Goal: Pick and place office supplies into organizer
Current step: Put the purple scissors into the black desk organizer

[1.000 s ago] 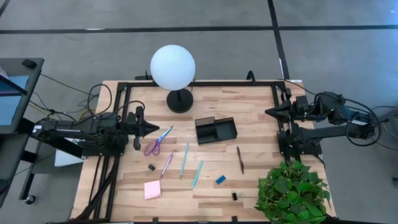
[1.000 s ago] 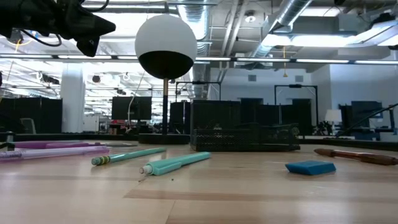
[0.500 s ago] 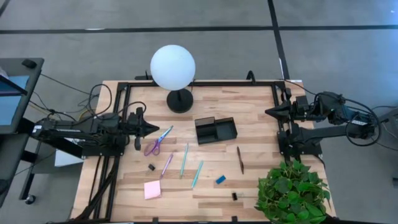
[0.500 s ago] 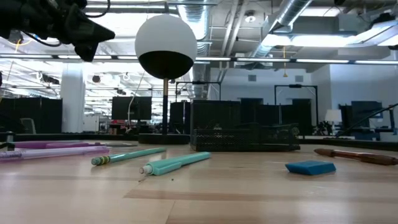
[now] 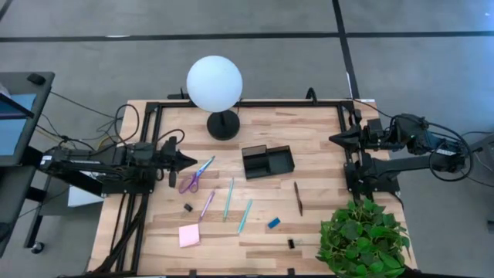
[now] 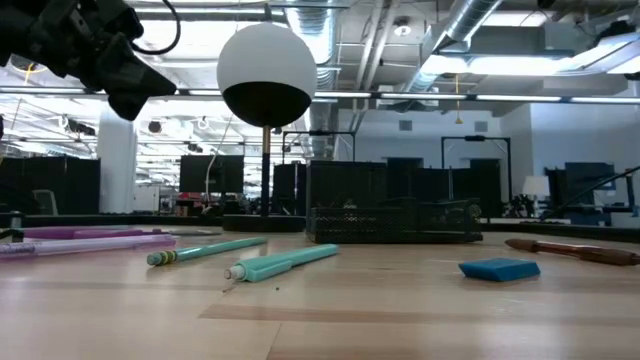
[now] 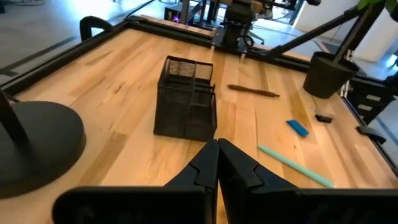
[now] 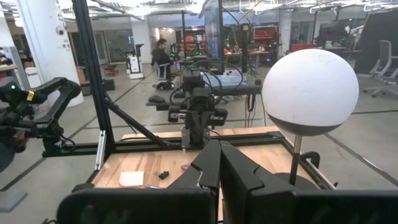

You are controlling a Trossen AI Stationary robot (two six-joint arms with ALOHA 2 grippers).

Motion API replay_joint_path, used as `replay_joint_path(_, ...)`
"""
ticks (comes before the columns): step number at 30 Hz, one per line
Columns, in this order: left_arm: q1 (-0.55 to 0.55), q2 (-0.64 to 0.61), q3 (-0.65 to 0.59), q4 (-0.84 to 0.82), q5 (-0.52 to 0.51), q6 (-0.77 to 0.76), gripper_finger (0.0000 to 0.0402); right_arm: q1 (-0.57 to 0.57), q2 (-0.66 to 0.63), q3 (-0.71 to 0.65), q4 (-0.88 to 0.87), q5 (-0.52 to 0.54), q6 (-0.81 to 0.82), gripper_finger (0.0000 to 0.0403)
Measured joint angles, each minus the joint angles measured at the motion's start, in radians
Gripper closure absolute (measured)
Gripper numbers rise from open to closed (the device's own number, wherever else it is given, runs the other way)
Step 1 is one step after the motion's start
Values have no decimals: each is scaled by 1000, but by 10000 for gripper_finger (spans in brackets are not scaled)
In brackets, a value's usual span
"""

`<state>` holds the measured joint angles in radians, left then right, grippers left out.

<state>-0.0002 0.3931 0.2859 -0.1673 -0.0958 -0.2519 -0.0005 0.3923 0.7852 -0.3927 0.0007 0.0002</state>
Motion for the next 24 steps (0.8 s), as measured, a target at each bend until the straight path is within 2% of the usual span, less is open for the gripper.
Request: replay_joint_path(24, 0, 0, 0, -10, 1, -70, 401, 0, 0, 0, 19, 0, -1, 403)
